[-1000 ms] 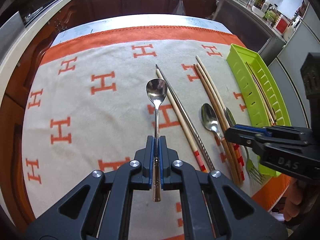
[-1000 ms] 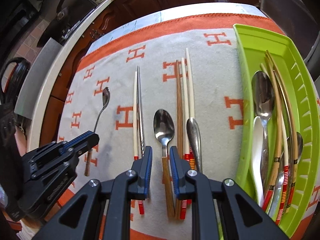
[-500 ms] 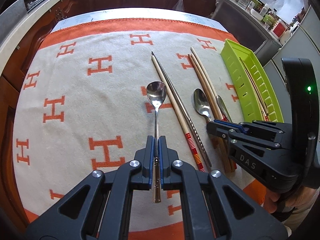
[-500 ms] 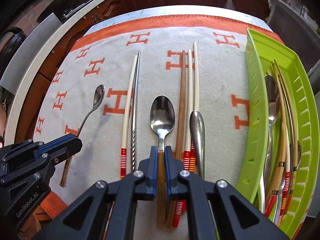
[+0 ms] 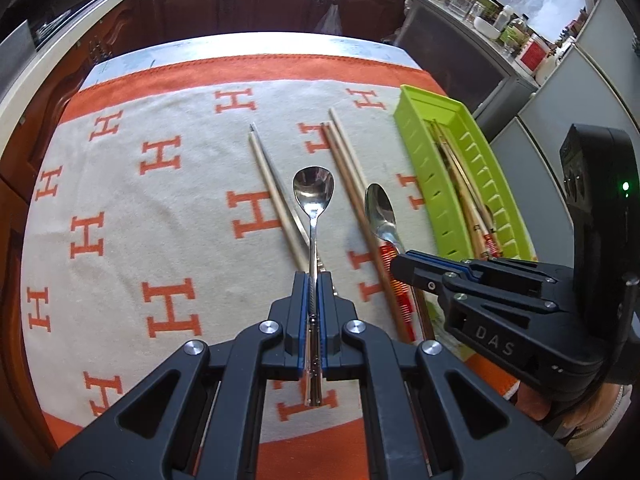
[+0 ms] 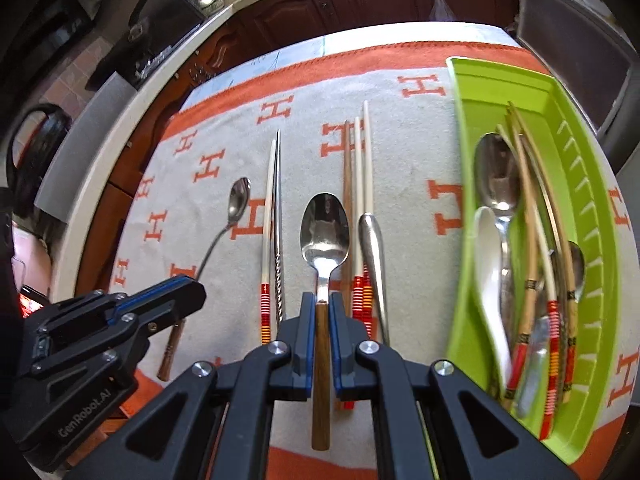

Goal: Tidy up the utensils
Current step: 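Close the right tool on a brown wooden chopstick, then carry the spoon into the tray and open the left tool while the right tool places the chopstick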

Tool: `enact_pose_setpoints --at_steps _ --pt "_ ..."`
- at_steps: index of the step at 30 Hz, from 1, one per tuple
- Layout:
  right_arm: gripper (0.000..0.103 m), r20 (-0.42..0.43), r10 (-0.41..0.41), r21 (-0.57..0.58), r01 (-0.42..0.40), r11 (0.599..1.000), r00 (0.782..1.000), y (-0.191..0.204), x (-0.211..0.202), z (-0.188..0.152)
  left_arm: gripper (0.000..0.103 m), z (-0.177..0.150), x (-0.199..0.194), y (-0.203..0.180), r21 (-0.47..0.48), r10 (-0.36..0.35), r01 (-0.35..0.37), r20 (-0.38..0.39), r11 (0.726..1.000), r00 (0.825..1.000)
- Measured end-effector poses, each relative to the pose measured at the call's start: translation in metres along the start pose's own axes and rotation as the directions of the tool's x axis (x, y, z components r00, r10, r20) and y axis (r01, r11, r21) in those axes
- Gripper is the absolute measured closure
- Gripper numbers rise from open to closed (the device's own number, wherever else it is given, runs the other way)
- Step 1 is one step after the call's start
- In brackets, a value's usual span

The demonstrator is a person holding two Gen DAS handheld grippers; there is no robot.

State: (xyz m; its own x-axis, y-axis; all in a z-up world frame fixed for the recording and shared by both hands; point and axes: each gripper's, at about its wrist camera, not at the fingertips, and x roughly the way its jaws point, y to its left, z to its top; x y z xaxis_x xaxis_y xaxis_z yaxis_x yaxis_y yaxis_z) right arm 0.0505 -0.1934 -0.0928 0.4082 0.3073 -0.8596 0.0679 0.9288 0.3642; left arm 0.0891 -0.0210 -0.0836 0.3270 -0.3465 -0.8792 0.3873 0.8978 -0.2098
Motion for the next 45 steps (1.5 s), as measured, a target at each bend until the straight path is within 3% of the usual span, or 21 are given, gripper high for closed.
enact_pose_setpoints --at_steps 7,14,22,32,45 --pt "0.097 0.092 0.037 0.073 -0.044 0.996 0.995 -0.038 -0.049 0.003 0.101 0.017 -0.005 -0.047 0.047 -0.021 0.02 0.003 0.999 1.0" --pt "0.097 0.129 -0.034 0.144 0.015 0.989 0.991 -0.093 -0.068 0.01 0.101 0.036 0.015 -0.101 0.072 -0.018 0.019 -0.02 0.997 1.0" --pt "0.097 0.111 -0.101 0.189 0.078 0.979 0.989 -0.138 -0.058 0.026 0.101 0.055 0.055 -0.143 0.072 -0.018 0.024 -0.081 0.997 0.997" --pt "0.094 0.108 -0.061 0.226 0.035 0.974 0.992 -0.154 -0.039 0.038 0.1 0.061 0.095 -0.163 0.073 0.014 -0.005 -0.134 0.997 0.991" --pt "0.09 0.153 -0.038 0.199 0.007 0.98 0.987 -0.146 -0.058 0.025 0.095 0.05 0.062 -0.157 0.1 0.01 0.001 -0.114 0.995 0.993"
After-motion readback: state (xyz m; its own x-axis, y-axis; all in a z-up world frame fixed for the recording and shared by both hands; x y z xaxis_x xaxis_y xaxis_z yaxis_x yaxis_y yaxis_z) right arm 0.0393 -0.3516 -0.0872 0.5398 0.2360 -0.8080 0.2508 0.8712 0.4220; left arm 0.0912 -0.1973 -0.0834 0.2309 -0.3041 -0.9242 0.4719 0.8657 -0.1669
